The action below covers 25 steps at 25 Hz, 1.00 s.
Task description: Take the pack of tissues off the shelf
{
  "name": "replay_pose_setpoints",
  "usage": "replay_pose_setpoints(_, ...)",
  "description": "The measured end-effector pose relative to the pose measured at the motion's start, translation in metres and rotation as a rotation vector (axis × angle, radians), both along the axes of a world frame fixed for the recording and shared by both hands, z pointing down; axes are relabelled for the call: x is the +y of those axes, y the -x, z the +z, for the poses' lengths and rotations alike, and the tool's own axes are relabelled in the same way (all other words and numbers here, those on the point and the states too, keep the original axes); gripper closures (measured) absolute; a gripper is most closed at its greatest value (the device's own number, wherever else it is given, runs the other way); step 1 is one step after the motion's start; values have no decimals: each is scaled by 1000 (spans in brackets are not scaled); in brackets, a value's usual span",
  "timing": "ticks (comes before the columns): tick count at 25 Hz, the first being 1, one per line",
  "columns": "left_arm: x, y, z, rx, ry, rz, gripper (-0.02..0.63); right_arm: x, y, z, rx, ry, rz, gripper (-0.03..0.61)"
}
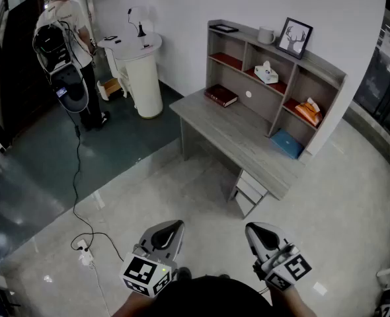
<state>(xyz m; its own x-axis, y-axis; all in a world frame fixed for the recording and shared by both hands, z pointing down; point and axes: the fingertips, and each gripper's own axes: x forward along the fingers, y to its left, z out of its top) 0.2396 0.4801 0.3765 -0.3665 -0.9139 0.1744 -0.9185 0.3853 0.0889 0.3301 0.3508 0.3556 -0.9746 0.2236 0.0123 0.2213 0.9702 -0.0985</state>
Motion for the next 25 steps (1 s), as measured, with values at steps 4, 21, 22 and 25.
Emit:
replay_pose_setpoints(4, 10, 7, 1, -3, -3, -6, 601, 15, 7, 0, -5, -1, -18, 561)
replay_pose_setpoints(21, 85, 63, 27, 15, -1, -1, 603, 83, 61, 14, -5, 29, -18, 561)
replay_pose_setpoints(22, 87, 67, 30, 24, 2, 3, 603, 84, 62, 17, 8, 28, -6, 561)
replay_pose_setpoints(25, 84, 74, 35, 43, -2, 26, 601, 84, 67, 21, 26, 47, 18, 561)
